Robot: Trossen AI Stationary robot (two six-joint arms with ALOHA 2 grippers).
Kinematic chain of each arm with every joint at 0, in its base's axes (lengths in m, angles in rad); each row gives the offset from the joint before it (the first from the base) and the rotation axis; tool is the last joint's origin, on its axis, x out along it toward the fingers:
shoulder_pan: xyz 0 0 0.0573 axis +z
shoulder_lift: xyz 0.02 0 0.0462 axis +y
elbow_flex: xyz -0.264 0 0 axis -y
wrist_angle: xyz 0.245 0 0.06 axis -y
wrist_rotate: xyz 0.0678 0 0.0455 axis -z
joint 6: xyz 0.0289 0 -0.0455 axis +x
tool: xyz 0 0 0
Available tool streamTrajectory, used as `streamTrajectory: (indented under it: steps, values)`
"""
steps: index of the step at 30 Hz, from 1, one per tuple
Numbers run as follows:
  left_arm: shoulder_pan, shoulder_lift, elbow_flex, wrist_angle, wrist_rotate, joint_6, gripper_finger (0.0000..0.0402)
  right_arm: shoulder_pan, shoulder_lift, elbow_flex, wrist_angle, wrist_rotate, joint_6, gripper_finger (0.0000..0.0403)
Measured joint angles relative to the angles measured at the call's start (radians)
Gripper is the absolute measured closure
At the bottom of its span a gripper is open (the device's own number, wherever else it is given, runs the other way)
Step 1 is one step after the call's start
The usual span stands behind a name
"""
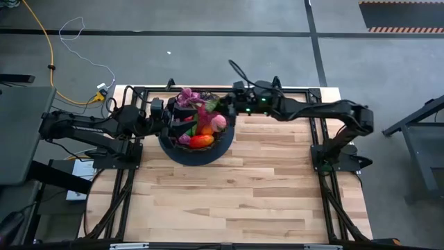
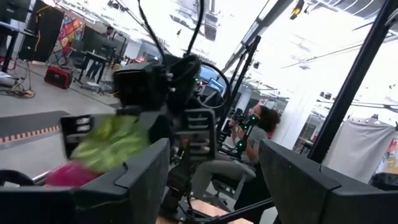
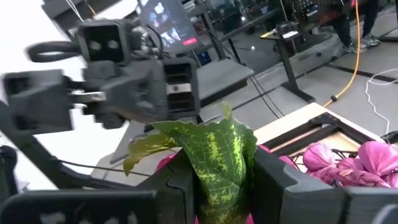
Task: Build produce basket
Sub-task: Put the red grapes into the black wire basket
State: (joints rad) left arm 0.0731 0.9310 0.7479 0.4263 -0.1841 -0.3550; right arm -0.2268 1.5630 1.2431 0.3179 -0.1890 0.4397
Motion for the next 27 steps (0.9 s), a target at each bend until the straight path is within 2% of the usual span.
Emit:
streamTrajectory:
  steps: [18,23,27]
  values:
    - [0.000,0.000,0.000,-0.001,-0.010,0.052,0.0165,-0.003,0.505,0.372,-0.023,0.020,0.042,0.0309]
    - [0.000,0.000,0.000,-0.002,-0.010,0.052,0.0165,-0.008,0.554,0.427,-0.169,0.019,0.040,0.0301]
    - [0.000,0.000,0.000,-0.002,-0.010,0.052,0.0165,-0.012,0.554,0.433,-0.253,0.023,-0.016,0.0256]
